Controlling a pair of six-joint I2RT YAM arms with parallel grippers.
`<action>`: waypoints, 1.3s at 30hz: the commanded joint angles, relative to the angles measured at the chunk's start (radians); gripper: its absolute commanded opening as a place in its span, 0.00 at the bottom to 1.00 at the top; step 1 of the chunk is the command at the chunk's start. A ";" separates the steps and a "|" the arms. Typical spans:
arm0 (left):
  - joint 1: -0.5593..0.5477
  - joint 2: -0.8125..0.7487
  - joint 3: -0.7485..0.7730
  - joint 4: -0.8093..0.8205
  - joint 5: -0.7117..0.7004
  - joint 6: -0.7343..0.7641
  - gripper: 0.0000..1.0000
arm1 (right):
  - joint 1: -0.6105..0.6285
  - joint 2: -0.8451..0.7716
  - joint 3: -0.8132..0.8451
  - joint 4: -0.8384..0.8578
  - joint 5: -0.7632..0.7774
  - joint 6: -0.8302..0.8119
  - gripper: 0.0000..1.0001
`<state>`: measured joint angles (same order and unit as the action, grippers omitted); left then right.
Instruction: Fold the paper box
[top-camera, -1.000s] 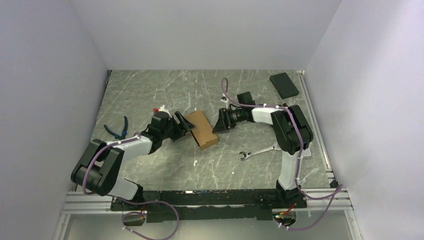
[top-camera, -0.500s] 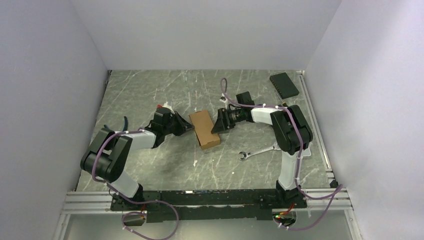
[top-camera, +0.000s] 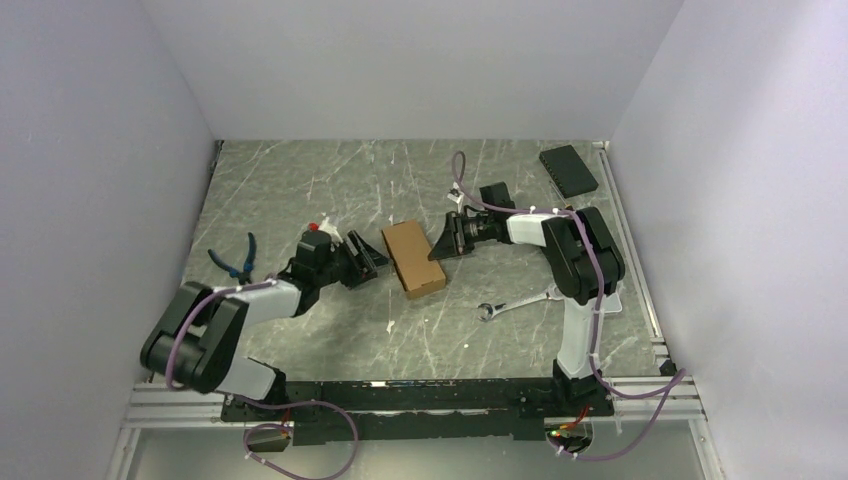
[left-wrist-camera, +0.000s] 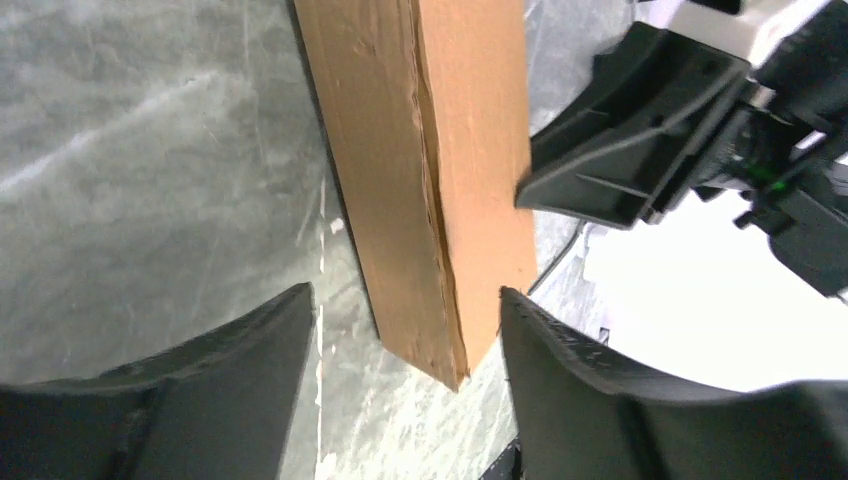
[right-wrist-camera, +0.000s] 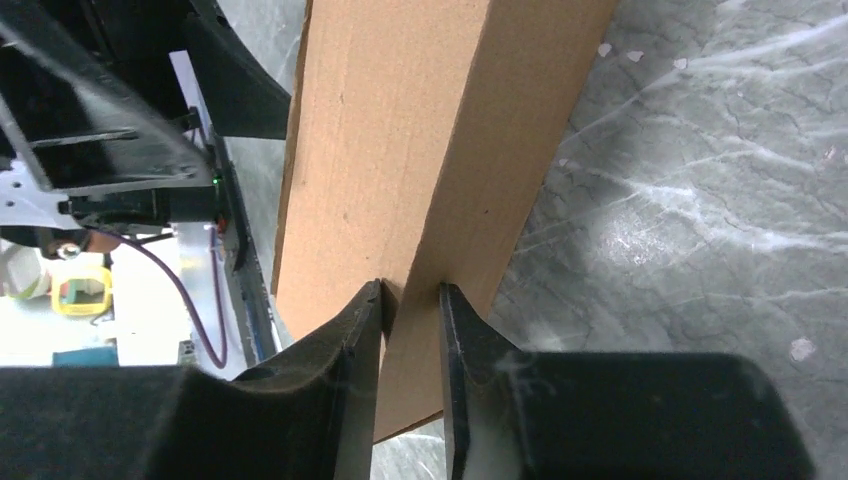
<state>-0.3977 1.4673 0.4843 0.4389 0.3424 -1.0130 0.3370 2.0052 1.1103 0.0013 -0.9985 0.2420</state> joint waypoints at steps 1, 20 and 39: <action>0.000 -0.142 -0.077 0.063 -0.035 -0.037 0.78 | -0.029 0.045 -0.033 0.056 0.001 0.038 0.23; -0.001 0.111 -0.066 0.460 0.074 -0.133 0.70 | -0.103 0.065 -0.064 0.095 -0.011 0.088 0.22; -0.078 0.179 0.079 0.295 0.111 -0.036 0.59 | -0.142 0.016 -0.028 0.022 0.013 0.023 0.30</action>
<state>-0.4774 1.7363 0.6014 0.7734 0.4812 -1.1015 0.2241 2.0735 1.0550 0.0750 -1.0412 0.3393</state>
